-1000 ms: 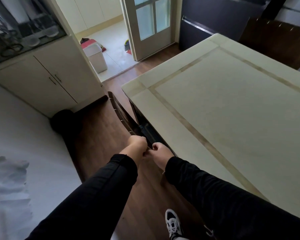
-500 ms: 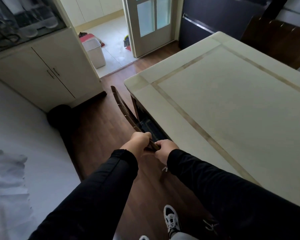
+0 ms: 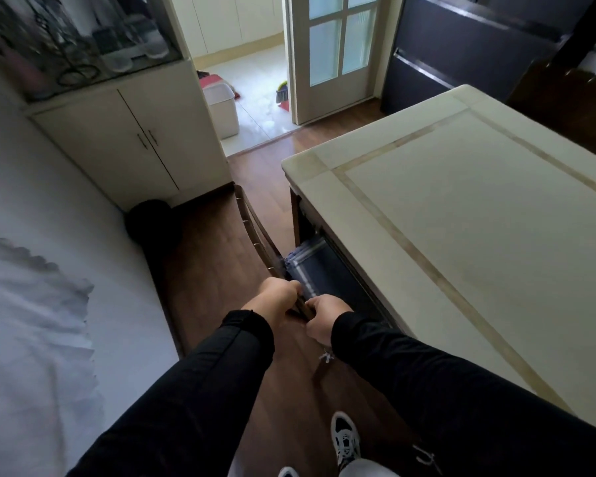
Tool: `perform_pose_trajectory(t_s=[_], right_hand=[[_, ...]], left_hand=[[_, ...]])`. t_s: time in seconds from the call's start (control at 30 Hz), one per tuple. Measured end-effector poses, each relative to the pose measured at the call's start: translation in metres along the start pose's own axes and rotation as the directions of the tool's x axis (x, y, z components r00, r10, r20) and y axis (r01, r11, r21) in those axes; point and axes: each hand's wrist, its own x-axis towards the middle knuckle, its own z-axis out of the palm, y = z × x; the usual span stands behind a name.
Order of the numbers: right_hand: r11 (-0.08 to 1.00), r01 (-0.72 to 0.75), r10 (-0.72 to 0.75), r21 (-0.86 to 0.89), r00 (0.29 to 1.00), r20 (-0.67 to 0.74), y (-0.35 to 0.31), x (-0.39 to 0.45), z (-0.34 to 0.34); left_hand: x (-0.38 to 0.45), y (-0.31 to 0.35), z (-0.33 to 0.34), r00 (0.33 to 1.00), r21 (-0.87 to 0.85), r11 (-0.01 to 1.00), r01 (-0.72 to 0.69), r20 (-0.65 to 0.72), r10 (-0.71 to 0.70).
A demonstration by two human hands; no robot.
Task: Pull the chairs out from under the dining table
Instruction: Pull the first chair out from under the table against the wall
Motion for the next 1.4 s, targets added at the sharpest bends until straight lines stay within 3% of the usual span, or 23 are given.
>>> perform_pose_trajectory(t_s=[0.5, 0.77, 1.4], right_hand=[[0.987, 0.134, -0.124, -0.092, 0.986, 0.107, -0.047, -0.034, 0.094], [0.97, 0.21, -0.185, -0.125, 0.965, 0.187, -0.073, -0.057, 0.146], [0.852, 0.493, -0.407, -0.178, 0.836, 0.369, -0.123, -0.121, 0.264]], left_hand=[[-0.037, -0.073, -0.091, 0.993, 0.079, 0.997, -0.009, -0.115, 0.018], [-0.052, -0.121, -0.14, 0.991, -0.036, 0.999, 0.021, -0.135, -0.025], [-0.097, -0.219, -0.239, 0.935, -0.055, 0.986, 0.156, -0.313, -0.166]])
